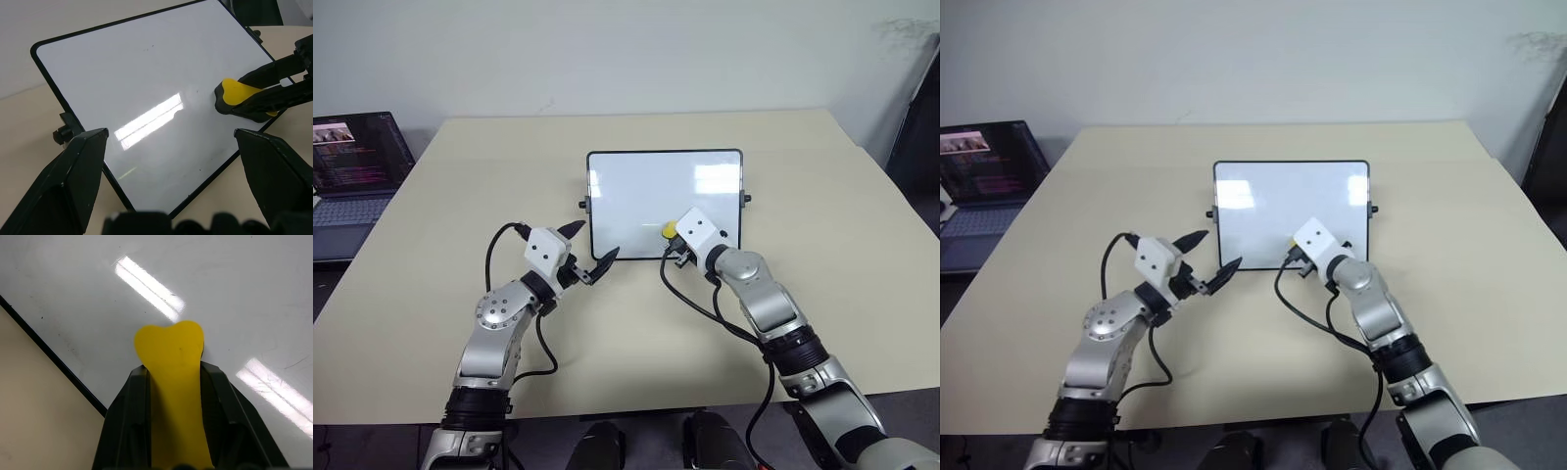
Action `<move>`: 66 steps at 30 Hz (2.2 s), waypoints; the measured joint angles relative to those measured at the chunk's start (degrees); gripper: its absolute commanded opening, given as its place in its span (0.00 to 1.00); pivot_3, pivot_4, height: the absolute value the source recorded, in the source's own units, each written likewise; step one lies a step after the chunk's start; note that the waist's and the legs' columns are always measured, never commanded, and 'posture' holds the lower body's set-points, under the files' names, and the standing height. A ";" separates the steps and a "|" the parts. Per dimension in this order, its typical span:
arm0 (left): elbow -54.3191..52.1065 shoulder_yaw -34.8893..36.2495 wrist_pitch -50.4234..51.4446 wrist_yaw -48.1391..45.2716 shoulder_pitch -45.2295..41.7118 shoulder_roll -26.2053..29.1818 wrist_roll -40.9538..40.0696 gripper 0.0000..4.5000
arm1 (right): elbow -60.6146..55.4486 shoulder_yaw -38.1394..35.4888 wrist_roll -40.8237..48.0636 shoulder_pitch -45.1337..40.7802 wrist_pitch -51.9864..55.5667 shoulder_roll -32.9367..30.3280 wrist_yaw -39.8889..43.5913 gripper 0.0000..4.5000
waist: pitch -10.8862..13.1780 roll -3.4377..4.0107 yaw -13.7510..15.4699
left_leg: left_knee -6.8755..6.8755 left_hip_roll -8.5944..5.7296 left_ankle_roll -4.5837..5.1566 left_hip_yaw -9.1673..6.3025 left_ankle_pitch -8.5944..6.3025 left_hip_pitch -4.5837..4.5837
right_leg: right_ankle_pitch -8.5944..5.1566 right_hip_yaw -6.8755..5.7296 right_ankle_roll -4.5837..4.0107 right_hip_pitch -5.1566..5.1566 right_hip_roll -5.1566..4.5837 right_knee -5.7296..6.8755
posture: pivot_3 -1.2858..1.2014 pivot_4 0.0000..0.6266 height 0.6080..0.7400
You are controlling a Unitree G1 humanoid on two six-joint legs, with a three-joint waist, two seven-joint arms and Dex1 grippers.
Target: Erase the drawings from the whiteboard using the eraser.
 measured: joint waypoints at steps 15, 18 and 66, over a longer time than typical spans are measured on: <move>0.32 -0.17 0.00 -1.33 -0.73 0.05 0.00 1.00 | -8.60 -10.90 12.08 -0.09 7.89 8.09 -2.70 0.22 | 0.02 0.02 -0.01 | -0.07 0.01 0.00 0.03 -0.01 -0.09 | 0.00 0.03 -0.01 -0.15 -0.02 -0.04 | 0.52 0.24 1.00; 0.42 -0.41 0.00 -1.45 -0.73 0.05 0.00 1.00 | -8.60 -10.90 12.22 -0.09 8.31 7.97 -3.20 0.22 | 0.02 0.02 -0.03 | -0.08 0.02 0.00 0.03 -0.01 -0.09 | 0.00 0.03 -0.01 -0.15 -0.02 -0.03 | 0.52 0.24 1.00; -1.70 -13.52 18.53 -37.68 -14.69 9.15 -12.91 1.00 | -24.10 -33.37 18.81 4.99 56.62 -13.20 -8.46 0.22 | 0.12 0.07 -0.05 | -0.10 -0.01 0.09 0.09 -0.05 -0.18 | -0.06 0.06 0.06 -0.13 0.11 -0.10 | 0.52 0.24 1.00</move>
